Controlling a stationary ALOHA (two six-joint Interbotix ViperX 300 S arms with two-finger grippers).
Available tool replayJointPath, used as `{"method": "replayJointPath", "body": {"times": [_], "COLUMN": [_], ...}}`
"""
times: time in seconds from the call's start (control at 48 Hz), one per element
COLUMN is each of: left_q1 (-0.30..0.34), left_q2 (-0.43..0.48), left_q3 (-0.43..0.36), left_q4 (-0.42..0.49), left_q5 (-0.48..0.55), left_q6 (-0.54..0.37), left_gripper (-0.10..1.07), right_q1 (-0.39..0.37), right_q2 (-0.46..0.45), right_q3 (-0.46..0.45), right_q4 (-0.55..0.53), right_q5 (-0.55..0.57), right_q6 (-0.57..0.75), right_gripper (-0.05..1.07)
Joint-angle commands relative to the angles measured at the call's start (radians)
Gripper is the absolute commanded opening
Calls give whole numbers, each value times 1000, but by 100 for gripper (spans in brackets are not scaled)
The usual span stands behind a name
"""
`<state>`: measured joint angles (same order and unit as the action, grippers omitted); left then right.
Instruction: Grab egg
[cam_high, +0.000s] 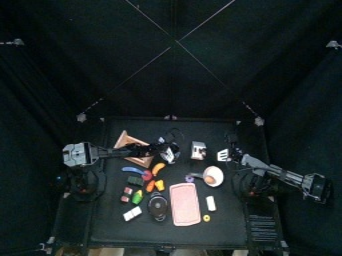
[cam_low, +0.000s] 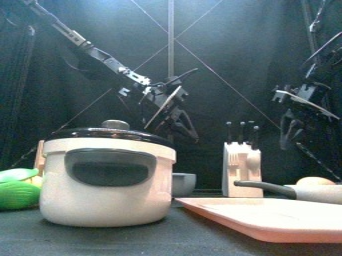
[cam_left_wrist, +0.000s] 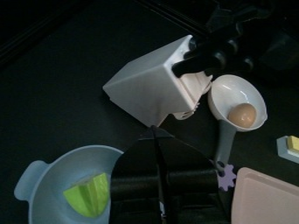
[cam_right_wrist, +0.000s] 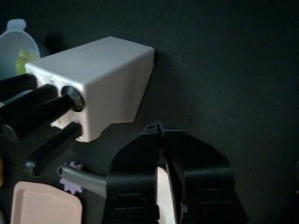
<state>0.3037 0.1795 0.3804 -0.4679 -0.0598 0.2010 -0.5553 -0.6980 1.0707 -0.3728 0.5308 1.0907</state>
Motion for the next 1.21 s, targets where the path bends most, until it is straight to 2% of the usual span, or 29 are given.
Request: {"method": "replayJointPath", "body": {"times": [0.0,0.208,0.479,0.75,0.917,1.0,1.188], "left_q1": [-5,-21,-101,-183,-218,-239,-284], "left_q2": [-41,-97,-184,-272,-302,-318,-347], "left_q3": [2,72,222,396,454,469,502], "left_q4": [6,37,110,158,144,129,126], "left_q5": [-23,-77,-167,-402,-466,-465,-465], "left_q6": [0,2,0,-3,-9,-8,-5], "left_gripper": [5,5,5,5,5,5,5], "right_q1": [5,35,127,262,328,354,374], "right_q2": [-3,-12,-25,-54,-80,-80,-83], "right_q3": [-8,-11,-34,-44,-60,-74,-144], "right_q4": [0,17,17,-46,-69,-52,75], "right_q5": [-5,21,89,135,152,164,272], "right_q6": [-2,-8,-12,-14,-11,-9,-14], "right_gripper": [16,16,17,17,17,17,17]}}
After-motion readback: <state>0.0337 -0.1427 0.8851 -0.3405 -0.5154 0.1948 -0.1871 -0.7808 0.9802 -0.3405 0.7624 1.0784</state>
